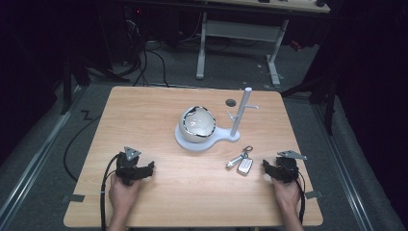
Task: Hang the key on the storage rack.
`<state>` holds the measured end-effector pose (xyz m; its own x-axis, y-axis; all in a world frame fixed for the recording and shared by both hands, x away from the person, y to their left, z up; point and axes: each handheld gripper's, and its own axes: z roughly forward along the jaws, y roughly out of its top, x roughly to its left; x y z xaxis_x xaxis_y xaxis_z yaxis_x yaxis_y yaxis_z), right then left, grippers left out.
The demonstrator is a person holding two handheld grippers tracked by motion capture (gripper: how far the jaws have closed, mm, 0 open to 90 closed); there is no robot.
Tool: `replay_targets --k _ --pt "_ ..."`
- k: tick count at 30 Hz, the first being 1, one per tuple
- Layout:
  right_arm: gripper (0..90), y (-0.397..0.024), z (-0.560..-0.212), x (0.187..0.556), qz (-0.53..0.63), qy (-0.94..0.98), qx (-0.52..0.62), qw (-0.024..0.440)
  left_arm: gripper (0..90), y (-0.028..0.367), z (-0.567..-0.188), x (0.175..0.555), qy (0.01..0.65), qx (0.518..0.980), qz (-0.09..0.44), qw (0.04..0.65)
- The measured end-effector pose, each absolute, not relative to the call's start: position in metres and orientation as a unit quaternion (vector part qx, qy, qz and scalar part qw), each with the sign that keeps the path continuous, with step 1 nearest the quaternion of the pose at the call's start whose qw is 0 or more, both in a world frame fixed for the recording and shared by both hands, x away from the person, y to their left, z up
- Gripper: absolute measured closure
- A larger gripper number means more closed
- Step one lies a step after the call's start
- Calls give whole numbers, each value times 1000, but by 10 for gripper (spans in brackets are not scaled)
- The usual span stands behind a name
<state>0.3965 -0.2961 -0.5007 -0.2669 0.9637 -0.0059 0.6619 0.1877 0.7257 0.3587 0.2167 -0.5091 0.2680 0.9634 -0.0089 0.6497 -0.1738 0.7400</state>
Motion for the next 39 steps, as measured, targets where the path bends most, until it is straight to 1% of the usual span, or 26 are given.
replay_targets --k 2,10,17,33,39 --pt "472 -297 -500 395 319 729 554 242 187 217 -509 359 555 727 241 325" --pt "478 -296 -493 390 345 721 551 239 187 217 -509 359 555 727 242 324" --pt "517 -287 -485 391 360 727 538 230 187 217 -509 359 555 727 242 324" --pt "561 -256 -474 405 373 748 509 206 187 217 -509 359 555 727 242 325" --pt "563 -250 -474 411 383 743 513 196 187 217 -509 359 555 727 242 325"
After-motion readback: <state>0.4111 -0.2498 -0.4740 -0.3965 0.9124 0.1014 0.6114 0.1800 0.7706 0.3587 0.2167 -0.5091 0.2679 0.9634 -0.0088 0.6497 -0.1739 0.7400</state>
